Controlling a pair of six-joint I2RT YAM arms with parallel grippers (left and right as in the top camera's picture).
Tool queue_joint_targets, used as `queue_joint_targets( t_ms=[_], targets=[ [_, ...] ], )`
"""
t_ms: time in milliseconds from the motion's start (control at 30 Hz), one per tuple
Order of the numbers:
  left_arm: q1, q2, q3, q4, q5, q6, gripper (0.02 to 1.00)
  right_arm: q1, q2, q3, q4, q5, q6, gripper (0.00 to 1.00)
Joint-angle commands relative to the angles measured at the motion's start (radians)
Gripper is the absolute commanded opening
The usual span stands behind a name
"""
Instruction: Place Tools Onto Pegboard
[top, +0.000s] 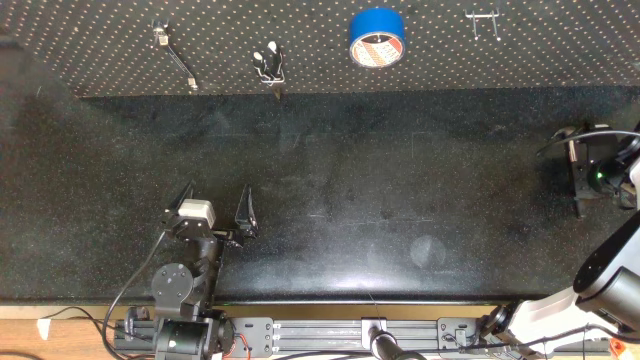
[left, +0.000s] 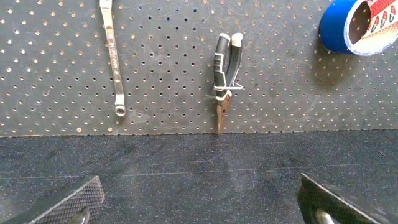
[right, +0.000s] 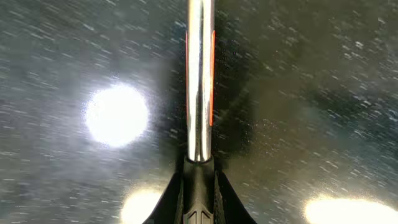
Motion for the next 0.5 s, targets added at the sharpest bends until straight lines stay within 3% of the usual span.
queue_joint_targets(
  t_ms=[33, 200, 300, 400, 500],
  targets=[
    [0.002, -0.007, -0.002, -0.006, 0.011, 0.013, 0.996, 0.007, -0.091, -0.002, 0.000, -0.306, 0.016, 0.075],
    [0.002, -0.007, -0.002, -0.006, 0.011, 0.013, 0.996, 0.028, -0.351, -0.002, -0.010, -0.328, 0.153, 0.075],
    [0.002, -0.007, -0.002, -0.006, 0.011, 0.013, 0.996, 0.055, -0.513, -0.002, -0.004, -0.475, 0.177, 0.073],
    [0.002, -0.007, -0.002, -0.006, 0.011, 0.013, 0.998, 0.123, -0.592, -0.002, 0.070, -0.476, 0.331, 0.073],
    [0.002, -0.007, -0.002, -0.006, 0.011, 0.013, 0.996, 0.238, -0.594, -0.002, 0.135, -0.476, 0.378, 0.073]
  ],
)
